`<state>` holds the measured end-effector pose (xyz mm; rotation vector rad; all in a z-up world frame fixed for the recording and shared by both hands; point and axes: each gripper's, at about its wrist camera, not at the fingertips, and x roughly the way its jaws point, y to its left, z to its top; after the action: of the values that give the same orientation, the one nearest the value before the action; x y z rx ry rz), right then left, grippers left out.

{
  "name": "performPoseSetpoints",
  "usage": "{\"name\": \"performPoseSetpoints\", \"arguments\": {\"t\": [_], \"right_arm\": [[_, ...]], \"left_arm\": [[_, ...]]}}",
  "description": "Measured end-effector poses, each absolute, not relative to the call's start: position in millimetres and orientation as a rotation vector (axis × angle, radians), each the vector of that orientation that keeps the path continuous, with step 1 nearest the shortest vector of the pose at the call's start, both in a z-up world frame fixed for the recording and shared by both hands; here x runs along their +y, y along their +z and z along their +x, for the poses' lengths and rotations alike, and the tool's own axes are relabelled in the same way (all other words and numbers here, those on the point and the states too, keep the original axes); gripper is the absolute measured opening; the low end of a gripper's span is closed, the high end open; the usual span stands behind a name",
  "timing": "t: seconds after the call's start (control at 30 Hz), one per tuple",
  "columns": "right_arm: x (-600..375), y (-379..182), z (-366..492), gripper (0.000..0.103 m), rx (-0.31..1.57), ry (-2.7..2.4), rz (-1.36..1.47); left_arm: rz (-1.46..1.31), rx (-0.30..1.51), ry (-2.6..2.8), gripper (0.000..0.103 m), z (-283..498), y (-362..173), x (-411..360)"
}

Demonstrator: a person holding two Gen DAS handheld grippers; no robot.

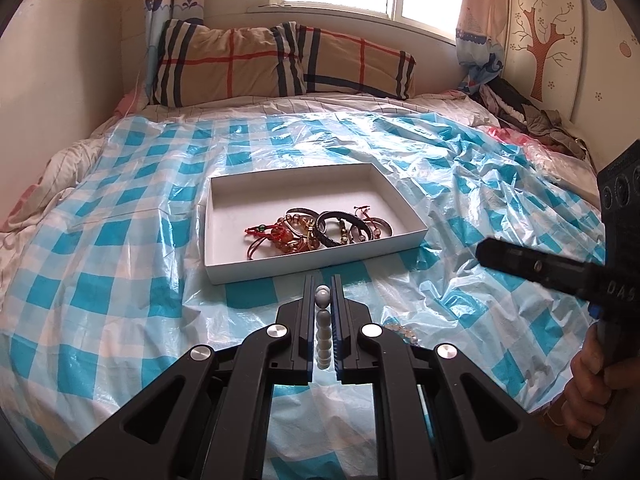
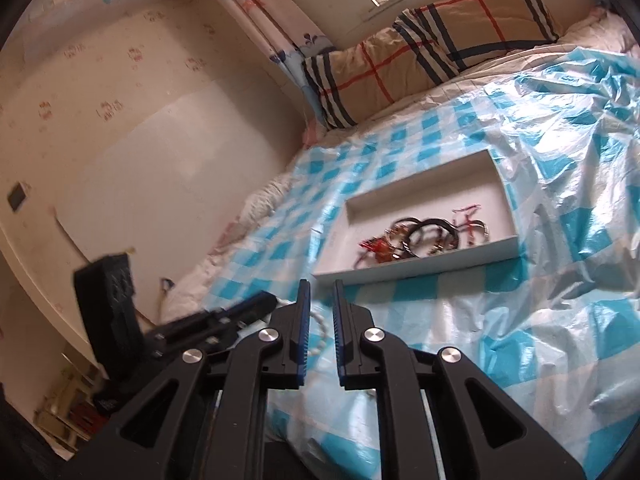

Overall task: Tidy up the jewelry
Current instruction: 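Carry the white bead bracelet toward the tray with the left tool while the right tool carries the pink bracelet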

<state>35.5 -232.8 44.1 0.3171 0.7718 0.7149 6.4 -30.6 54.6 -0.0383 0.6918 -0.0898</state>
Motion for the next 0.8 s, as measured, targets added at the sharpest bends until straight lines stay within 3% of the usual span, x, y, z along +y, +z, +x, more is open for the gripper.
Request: {"name": "performPoseSetpoints", "arguments": {"t": [0.03,0.4,0.47,0.5,0.8], "right_arm": [[-231,37,37,0.031,0.791,0.677,0.271],[-180,-51,65,0.03,1.046,0.637,-0.046],[-177,-51,65,0.022,1.027,0.629,-0.095],[-179,-50,64,0.009,1.023,0.631,-0.1],[-229,-3,59,0.009,0.881,0.723,0.299]], "left_arm": [[-0.039,0.692,-0.086,0.007,6,55,-29],[-0.034,0.697,-0.097,0.007,10,54,-35],[-0.032,0.699,-0.099,0.007,11,53,-36],[-0.032,0.7,-0.099,0.007,11,53,-36],[-0.024,0.696,-0.108,0.007,14,53,-39]]}}
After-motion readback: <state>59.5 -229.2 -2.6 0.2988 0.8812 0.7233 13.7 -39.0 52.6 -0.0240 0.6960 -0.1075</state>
